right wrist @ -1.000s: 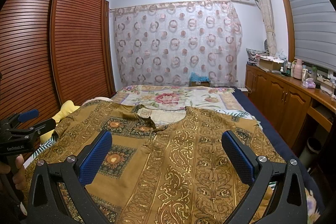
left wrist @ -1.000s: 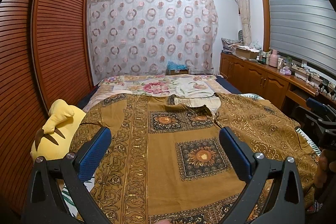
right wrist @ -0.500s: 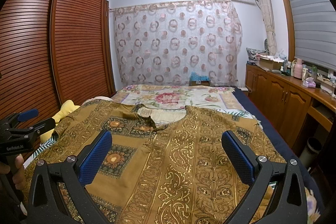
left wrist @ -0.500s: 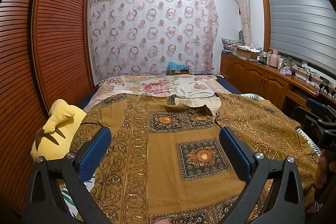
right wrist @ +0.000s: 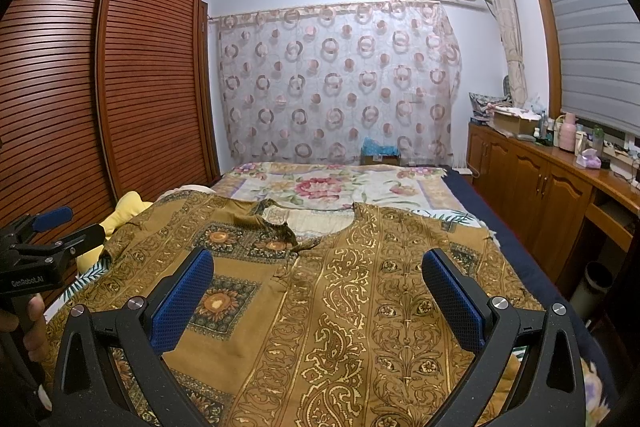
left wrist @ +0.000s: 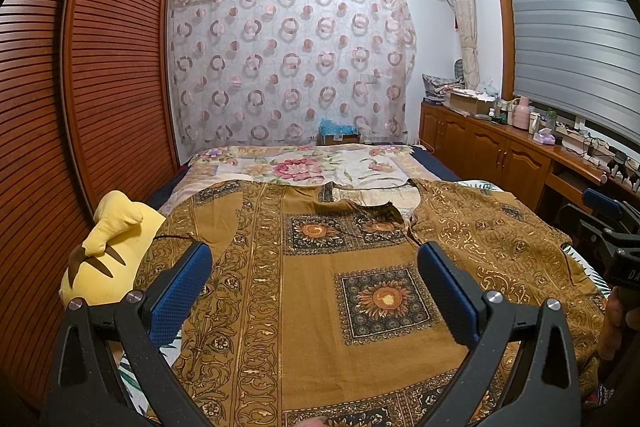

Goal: Fold small clothes

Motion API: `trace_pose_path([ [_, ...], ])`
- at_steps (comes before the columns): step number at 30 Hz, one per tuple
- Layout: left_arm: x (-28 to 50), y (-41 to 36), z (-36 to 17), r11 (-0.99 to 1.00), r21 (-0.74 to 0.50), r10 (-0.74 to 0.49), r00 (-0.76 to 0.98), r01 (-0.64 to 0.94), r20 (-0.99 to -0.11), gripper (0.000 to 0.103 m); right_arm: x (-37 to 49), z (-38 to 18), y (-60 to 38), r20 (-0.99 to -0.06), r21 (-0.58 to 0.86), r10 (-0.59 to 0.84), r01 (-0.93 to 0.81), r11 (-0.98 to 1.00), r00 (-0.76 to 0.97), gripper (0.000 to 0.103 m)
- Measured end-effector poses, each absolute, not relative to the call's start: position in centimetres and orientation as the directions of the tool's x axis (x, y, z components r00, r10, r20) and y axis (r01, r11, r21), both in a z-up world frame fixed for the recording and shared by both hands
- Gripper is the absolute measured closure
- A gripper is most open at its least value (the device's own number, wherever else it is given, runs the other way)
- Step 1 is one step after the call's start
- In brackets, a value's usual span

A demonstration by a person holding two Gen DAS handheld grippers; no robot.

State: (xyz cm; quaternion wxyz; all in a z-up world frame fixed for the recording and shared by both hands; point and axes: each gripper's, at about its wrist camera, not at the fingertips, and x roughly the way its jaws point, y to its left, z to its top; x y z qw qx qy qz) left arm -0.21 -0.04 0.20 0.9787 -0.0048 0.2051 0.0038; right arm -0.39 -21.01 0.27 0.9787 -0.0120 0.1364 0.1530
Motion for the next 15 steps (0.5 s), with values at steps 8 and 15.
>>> trace_pose_path([
  [8, -0.19, -0.03, 0.19, 1.000, -0.009, 0.005, 0.916, -0.010, -0.401, 0.000, -0.40, 0.28, -21.00, -0.271, 0.018, 0.296, -0.303, 0.953, 0.916, 0.000],
  [15, -0.27, -0.16, 0.70, 1.000, -0.009, 0.005, 0.915, -0.010, -0.404, 0.000, -0.39, 0.22, -20.97, -0.271, 0.018, 0.297, -0.303, 0.953, 0.916, 0.000],
])
